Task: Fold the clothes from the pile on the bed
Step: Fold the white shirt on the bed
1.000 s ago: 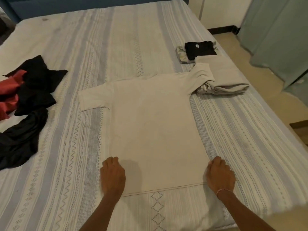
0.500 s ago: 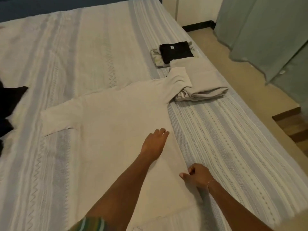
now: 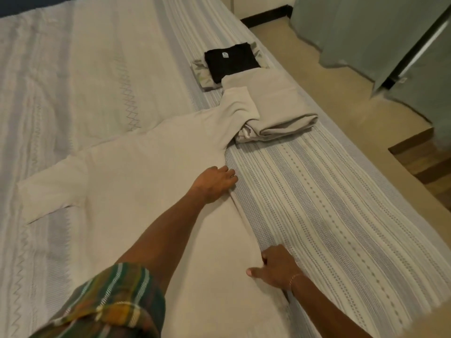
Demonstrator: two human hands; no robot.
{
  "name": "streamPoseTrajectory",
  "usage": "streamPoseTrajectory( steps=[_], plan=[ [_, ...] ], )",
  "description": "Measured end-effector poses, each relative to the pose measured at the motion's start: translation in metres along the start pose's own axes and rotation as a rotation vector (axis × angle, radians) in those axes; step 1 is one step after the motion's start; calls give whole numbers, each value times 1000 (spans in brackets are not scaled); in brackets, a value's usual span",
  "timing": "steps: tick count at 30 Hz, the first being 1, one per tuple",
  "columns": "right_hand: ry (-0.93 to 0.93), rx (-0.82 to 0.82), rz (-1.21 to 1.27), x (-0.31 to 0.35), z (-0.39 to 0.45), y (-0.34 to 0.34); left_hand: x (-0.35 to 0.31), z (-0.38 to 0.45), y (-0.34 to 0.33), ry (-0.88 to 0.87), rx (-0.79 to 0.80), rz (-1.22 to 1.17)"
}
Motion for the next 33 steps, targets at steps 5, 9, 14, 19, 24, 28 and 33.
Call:
streamPoseTrajectory(
  steps=[5, 9, 14, 19, 24, 28, 33],
  plan=[
    [-37, -266, -14, 3, -39, 11, 13, -6, 4, -48, -64, 23],
    [-38, -488, -146, 28, -77, 8, 32, -15, 12, -21, -38, 117],
    [70, -570, -258, 89, -98, -10, 54, -52, 22, 92, 39, 315],
    [135, -499, -430, 141, -98, -47, 73, -96, 0, 221, 174, 352],
    [174, -472, -454, 160, -93, -84, 80, -139, -13, 378, 213, 315],
    [157, -443, -475, 163, -90, -103, 86, -162, -23, 479, 222, 242],
    [137, -394, -425, 160, -91, -110, 90, -178, -35, 553, 217, 132]
  ],
)
Point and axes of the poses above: each hand's wrist, its own z-axis towards the middle knuckle, its own y-axis out of the back of the hand, x = y × z, the point moved 10 cm from there along z, towards the middle knuckle, and after that the axes turned 6 degrees about -z, right-handed, at the moved point
